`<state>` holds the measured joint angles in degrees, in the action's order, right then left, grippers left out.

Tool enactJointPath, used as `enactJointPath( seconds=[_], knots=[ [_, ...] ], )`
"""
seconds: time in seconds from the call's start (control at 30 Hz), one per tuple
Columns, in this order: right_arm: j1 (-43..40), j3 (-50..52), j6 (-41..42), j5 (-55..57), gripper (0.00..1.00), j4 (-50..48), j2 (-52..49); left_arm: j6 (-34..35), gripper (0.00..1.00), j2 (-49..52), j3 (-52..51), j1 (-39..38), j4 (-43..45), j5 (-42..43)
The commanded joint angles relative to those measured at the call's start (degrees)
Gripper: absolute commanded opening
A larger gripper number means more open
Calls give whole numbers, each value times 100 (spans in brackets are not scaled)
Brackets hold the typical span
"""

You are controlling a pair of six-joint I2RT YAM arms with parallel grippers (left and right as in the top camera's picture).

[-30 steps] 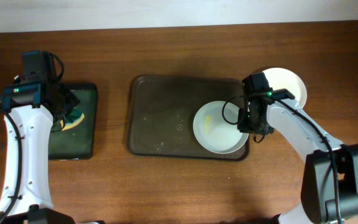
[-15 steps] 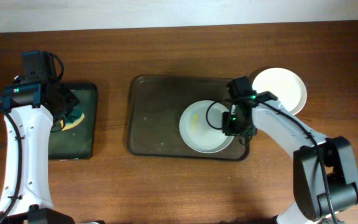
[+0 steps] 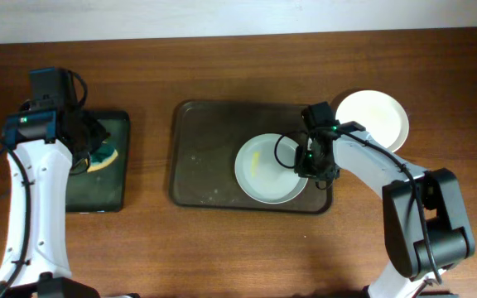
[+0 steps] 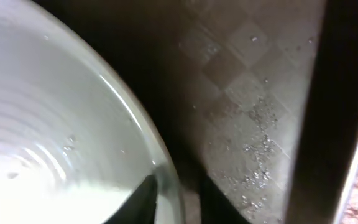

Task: Clean dirty plates on tray and stack at the side
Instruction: 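Grasp the rim of the pale green plate with the right gripper, then scrub the pale green plate with the sponge in the left gripper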

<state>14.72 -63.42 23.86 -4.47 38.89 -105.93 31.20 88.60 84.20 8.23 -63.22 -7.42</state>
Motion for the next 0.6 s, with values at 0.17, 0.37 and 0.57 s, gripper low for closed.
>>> enactJointPath(
  seconds=[0.17,0.37,0.57],
  knots=[
    [660,55,46,-138,4,-715,-129,-809,0,-42,-710,-1762,715,1283],
    [1078,55,68,-470,4,-1150,-129,17,0,-33,-1692,-2876,2190,1283],
    [1078,55,72,-505,4,-1147,-129,619,0,450,-2365,-3397,3674,1473]
  ],
)
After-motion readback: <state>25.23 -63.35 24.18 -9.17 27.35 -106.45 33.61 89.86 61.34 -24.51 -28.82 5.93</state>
